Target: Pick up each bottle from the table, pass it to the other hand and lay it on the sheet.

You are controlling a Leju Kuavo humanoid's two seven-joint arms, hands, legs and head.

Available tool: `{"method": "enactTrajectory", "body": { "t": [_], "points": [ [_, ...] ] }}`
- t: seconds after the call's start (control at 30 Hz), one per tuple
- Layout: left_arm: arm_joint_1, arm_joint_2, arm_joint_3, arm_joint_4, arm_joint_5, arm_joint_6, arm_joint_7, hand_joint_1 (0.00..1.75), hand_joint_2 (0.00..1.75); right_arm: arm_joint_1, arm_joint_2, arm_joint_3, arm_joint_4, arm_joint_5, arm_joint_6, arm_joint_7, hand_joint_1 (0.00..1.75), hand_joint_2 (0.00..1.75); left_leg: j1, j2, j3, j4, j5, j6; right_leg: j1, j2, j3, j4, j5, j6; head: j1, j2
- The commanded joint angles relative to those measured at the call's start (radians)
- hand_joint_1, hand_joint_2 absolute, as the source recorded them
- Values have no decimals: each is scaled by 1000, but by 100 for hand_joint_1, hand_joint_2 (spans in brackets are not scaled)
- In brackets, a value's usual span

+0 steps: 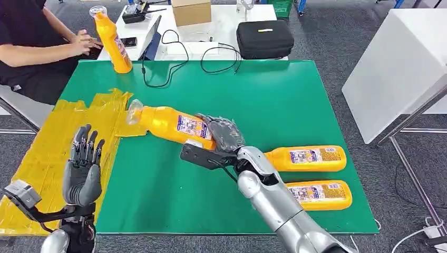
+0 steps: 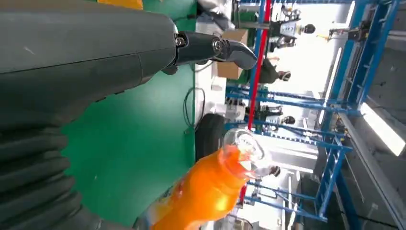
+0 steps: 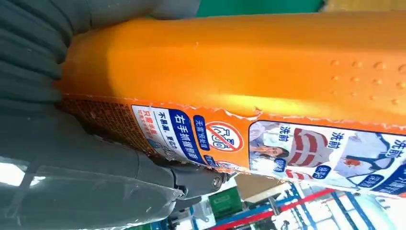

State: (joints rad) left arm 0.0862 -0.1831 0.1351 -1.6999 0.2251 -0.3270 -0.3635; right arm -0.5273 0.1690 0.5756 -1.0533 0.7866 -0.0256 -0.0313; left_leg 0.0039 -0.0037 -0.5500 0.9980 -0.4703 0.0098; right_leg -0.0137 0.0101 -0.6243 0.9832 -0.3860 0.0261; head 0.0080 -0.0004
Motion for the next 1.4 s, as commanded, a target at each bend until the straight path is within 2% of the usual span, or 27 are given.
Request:
{"method": "enactTrajectory", "body": {
  "t": [0.03, 0.77, 0.87, 1.07, 1.3, 1.33, 1.37, 1.4],
  "points": [
    [-15, -24, -79, 79, 46, -33, 25, 0, 175, -14, 52, 38, 27, -26, -8, -11, 175, 175, 1, -1, 4, -1, -1, -1, 1, -2, 4, -1, -1, -1, 0, 0],
    [-11, -23, -65, 68, 124, -51, 28, 0, 175, 20, 180, 210, 181, -63, -27, -43, 175, 175, 1, 1, 4, -2, -1, -1, 2, 0, 4, -2, -1, -1, 0, 0],
    [-13, -26, -64, 68, 130, -53, 28, 0, 175, 16, 180, 371, 217, -161, -57, -24, 175, 175, 1, 1, 3, -2, -1, -1, 1, 0, 3, -2, -1, -1, 0, 0],
    [-11, -25, -63, 66, 133, -52, 28, 0, 175, 3, 180, 407, 231, -191, -69, -17, 175, 175, 0, 0, 1, -1, 0, 0, 1, -1, 1, -1, -1, -1, 0, 0],
    [4, -29, -37, 46, 128, -36, 11, 0, 175, 30, 180, 636, 222, -289, -89, 9, 175, 175, 2, 2, 4, -2, -2, -1, 2, 1, 4, -2, -1, -1, 0, 0],
    [1, -34, -34, 45, 122, -36, 10, 26, 175, 23, 180, 653, 228, -309, -100, 15, 175, 175, 1, 1, 1, -2, -1, 0, 1, 0, 1, -1, -1, -1, 0, 0],
    [-3, -35, -34, 44, 116, -38, 7, 175, 175, 18, 180, 657, 234, -320, -109, 17, 175, 175, 2, 1, 4, -2, -2, -1, 2, 0, 4, -2, -2, -1, 0, 0],
    [-3, -37, -31, 42, 110, -32, 4, 175, 175, 15, 180, 651, 239, -323, -113, 18, 175, 175, 2, 1, 5, -2, -2, -1, 3, 0, 6, -2, -2, -2, 0, 0]
  ]
}}
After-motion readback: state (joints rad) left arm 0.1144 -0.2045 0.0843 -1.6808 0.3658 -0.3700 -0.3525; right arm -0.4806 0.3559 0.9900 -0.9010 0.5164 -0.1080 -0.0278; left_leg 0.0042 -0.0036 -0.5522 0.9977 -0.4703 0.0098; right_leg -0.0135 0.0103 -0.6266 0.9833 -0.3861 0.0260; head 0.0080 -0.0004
